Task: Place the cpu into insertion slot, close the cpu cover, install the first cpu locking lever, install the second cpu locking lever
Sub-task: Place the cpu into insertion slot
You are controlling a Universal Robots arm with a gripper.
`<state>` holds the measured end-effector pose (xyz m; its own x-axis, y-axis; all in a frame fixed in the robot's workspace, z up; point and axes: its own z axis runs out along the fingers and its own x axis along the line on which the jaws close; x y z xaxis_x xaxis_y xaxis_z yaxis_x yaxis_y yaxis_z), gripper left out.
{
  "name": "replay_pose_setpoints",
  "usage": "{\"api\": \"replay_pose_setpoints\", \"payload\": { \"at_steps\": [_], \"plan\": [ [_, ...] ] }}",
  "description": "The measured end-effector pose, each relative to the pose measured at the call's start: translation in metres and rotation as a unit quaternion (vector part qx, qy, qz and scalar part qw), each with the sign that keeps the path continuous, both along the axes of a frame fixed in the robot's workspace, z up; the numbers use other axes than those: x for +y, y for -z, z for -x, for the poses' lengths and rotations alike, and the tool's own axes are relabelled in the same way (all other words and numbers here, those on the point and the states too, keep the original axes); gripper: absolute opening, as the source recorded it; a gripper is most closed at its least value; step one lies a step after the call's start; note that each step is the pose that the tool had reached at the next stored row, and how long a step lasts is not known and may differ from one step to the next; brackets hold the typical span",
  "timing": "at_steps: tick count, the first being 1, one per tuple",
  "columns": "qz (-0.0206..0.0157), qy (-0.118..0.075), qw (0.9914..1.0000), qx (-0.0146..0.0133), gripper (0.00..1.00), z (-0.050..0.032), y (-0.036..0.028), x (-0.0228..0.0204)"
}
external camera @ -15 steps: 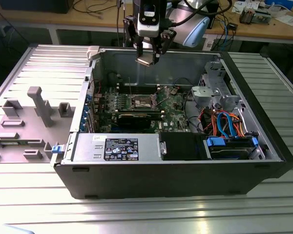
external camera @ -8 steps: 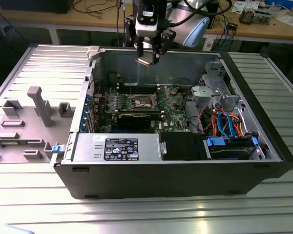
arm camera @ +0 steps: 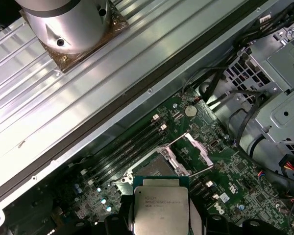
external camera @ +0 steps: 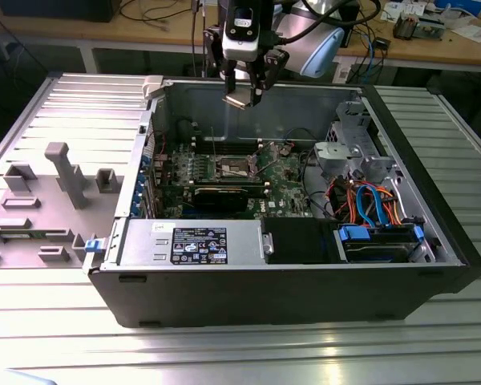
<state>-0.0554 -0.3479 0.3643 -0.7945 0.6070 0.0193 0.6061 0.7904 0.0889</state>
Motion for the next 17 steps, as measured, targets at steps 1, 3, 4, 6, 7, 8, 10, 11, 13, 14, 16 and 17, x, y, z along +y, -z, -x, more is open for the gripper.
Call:
{"api": "replay_pose_setpoints", "payload": {
  "at_steps": [1,3,4,6,7,8,10,11,13,14,16,17],
  "plan": [
    [0.0000,0.000,1.00000,0.0000,0.54,0.0000,0.0000,0.0000],
    [0.0000,0.001,1.00000,0.0000,0.54,0.0000,0.0000,0.0000],
    [0.0000,0.002,1.00000,0.0000,0.54,0.0000,0.0000,0.0000],
    [0.0000,0.017,0.99986,0.0000,0.54,0.0000,0.0000,0.0000],
    [0.0000,0.027,0.99963,0.0000,0.54,0.0000,0.0001,0.0000],
    [0.0000,0.028,0.99960,0.0000,0.54,0.0000,0.0000,0.0000],
    [0.0000,0.028,0.99960,0.0000,0.54,0.0000,0.0001,0.0000],
    [0.0000,0.028,0.99960,0.0000,0.54,0.0000,0.0001,0.0000],
    [0.0000,0.028,0.99960,0.0000,0.54,0.0000,0.0001,0.0000],
    [0.0000,0.028,0.99959,0.0000,0.54,0.0000,0.0001,0.0000],
    [0.0000,0.029,0.99959,0.0000,0.54,0.0000,0.0001,0.0000],
    [0.0000,0.031,0.99953,0.0000,0.54,0.0000,0.0001,0.0000]
  ]
}}
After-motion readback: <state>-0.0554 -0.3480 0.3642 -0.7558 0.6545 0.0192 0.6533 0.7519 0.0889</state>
